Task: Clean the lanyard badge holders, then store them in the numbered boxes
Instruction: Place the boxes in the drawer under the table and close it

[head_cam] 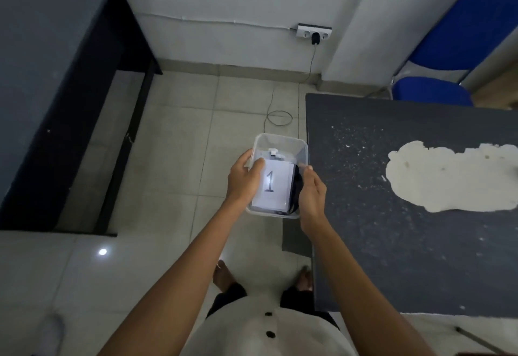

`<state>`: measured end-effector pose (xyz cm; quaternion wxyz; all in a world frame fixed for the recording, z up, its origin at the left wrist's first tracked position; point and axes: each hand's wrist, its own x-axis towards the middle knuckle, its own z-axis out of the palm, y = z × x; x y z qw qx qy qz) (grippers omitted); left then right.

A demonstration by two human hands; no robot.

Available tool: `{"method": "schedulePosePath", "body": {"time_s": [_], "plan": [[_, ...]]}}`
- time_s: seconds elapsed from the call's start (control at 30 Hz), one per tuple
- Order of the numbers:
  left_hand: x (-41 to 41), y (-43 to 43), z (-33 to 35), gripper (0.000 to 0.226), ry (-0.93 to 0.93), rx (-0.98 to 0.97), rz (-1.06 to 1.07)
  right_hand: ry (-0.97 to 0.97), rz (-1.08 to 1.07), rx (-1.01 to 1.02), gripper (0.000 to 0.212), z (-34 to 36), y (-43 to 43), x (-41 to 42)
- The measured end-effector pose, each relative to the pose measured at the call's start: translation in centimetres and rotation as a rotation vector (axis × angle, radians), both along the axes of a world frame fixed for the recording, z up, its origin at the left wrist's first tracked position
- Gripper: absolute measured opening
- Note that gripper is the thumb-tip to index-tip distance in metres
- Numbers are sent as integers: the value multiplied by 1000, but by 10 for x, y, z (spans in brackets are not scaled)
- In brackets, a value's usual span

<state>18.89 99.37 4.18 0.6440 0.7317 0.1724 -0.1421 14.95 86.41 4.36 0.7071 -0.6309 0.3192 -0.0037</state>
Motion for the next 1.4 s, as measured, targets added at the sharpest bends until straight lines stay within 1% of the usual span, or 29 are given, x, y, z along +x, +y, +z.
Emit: {"method": "schedulePosePath", "body": {"time_s": [0.13, 0.3, 0.47, 0.5, 0.53, 0.63, 0.73, 0.8, 0.9, 1.07, 1.23, 1.4], "plan": [[24, 26, -1, 46, -26, -2, -55, -13, -28, -16, 39, 2, 26, 20], [61, 40, -3, 37, -46, -7, -92, -17, -42, -45, 37, 4, 41, 51], [112, 35, 2, 26, -57, 14, -147, -10, -91, -17, 31, 4, 36, 99], [126, 32, 0, 31, -57, 15, -155, -6, -108, -11, 31, 3, 33, 112], [140, 28, 0, 36, -54, 12, -166, -8, -124, -6, 30, 1, 29, 127], [185, 13, -4, 39, -77, 7, -212, -28, -145, -2, 31, -1, 15, 170], [231, -6, -3, 59, -30, 14, -320, -41, -153, -31, 35, -7, -4, 211], [258, -22, 0, 66, -10, 13, -383, -68, -172, -57, 36, -10, -18, 237], [294, -46, 5, 65, 48, -1, -421, -44, -248, -71, 37, -13, -39, 269], [358, -85, 5, 63, 25, 9, -533, -19, -345, -65, 40, -24, -69, 323], [430, -117, -5, 64, 52, 24, -643, -18, -448, -77, 36, -33, -91, 381], [513, -149, -15, 67, 86, 49, -812, 13, -573, -90, 33, -33, -110, 444]]}}
